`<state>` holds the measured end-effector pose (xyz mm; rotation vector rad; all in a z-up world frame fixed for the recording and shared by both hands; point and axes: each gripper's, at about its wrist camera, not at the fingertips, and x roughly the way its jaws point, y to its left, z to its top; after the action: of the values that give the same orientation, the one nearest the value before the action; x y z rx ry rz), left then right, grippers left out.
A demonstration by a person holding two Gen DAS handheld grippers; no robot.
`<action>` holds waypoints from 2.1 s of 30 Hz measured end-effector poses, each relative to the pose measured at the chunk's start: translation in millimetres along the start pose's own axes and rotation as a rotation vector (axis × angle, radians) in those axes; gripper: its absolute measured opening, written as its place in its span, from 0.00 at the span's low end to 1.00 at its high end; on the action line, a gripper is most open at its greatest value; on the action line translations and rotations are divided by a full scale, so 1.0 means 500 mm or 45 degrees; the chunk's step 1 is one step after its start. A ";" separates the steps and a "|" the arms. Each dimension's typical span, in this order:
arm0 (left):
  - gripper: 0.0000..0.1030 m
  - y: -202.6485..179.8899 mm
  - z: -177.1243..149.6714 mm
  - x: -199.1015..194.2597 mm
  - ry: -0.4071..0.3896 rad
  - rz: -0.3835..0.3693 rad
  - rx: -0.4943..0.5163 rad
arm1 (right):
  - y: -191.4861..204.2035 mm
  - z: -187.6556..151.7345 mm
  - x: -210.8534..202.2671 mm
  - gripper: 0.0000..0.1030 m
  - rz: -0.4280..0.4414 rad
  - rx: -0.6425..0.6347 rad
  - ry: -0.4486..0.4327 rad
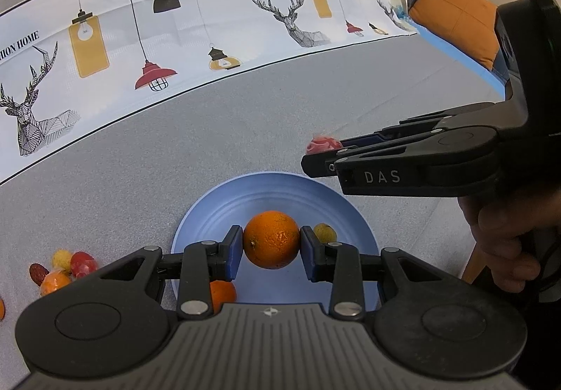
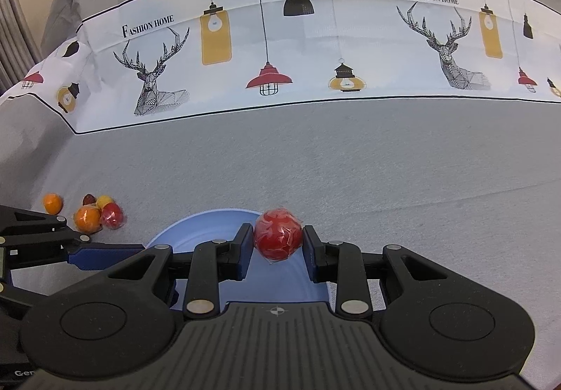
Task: Organize fruits
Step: 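Carry the mandarin and the red plum over the blue plate with both tools, then open the right gripper to drop the red plum while the left gripper releases the mandarin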
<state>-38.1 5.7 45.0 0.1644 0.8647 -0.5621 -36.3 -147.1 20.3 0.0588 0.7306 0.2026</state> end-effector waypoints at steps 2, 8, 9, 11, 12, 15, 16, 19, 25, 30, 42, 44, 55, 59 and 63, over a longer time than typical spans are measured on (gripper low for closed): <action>0.37 -0.003 0.001 0.001 0.000 -0.001 0.003 | 0.000 0.000 0.000 0.31 0.000 0.000 0.000; 0.37 -0.003 0.000 -0.001 -0.003 0.001 0.005 | 0.001 -0.001 0.000 0.31 -0.001 0.002 0.000; 0.37 -0.003 0.000 -0.001 -0.003 0.001 0.004 | 0.001 -0.001 0.000 0.31 -0.001 0.001 0.000; 0.37 -0.003 0.000 -0.001 -0.004 0.001 0.004 | 0.001 -0.001 0.000 0.31 -0.001 0.000 -0.001; 0.37 -0.003 0.000 -0.001 -0.004 0.000 0.004 | 0.001 -0.001 0.000 0.31 -0.001 0.001 -0.001; 0.37 -0.003 0.000 -0.002 -0.005 0.000 0.007 | 0.003 -0.001 -0.001 0.31 -0.002 -0.003 -0.002; 0.37 -0.003 0.000 -0.003 -0.005 0.000 0.007 | 0.003 -0.001 -0.001 0.31 -0.002 -0.002 -0.002; 0.37 -0.003 0.000 -0.004 -0.009 -0.002 0.005 | 0.004 -0.001 -0.001 0.31 -0.002 -0.002 -0.002; 0.37 -0.004 0.000 -0.005 -0.010 -0.002 0.004 | 0.006 -0.002 0.000 0.31 -0.001 -0.007 -0.003; 0.37 -0.004 0.000 -0.006 -0.012 -0.005 0.006 | 0.006 -0.003 0.000 0.31 -0.001 -0.007 -0.003; 0.37 -0.004 0.001 -0.007 -0.013 -0.005 0.008 | 0.006 -0.004 0.001 0.31 -0.002 -0.006 -0.004; 0.37 -0.005 0.001 -0.007 -0.012 -0.004 0.007 | 0.006 -0.004 0.001 0.31 -0.001 -0.007 -0.004; 0.37 -0.007 0.001 -0.008 -0.014 -0.007 0.012 | 0.007 -0.005 0.001 0.31 -0.002 -0.006 -0.004; 0.38 -0.007 0.001 -0.007 -0.009 -0.011 0.017 | 0.007 -0.005 0.001 0.31 -0.003 -0.004 -0.005; 0.39 -0.007 0.001 -0.007 -0.009 -0.020 0.023 | 0.008 -0.005 0.001 0.32 -0.009 -0.005 -0.010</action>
<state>-41.3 3.8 48.3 0.1720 0.8552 -0.5849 -38.3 -143.0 18.5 0.0533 0.7224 0.1973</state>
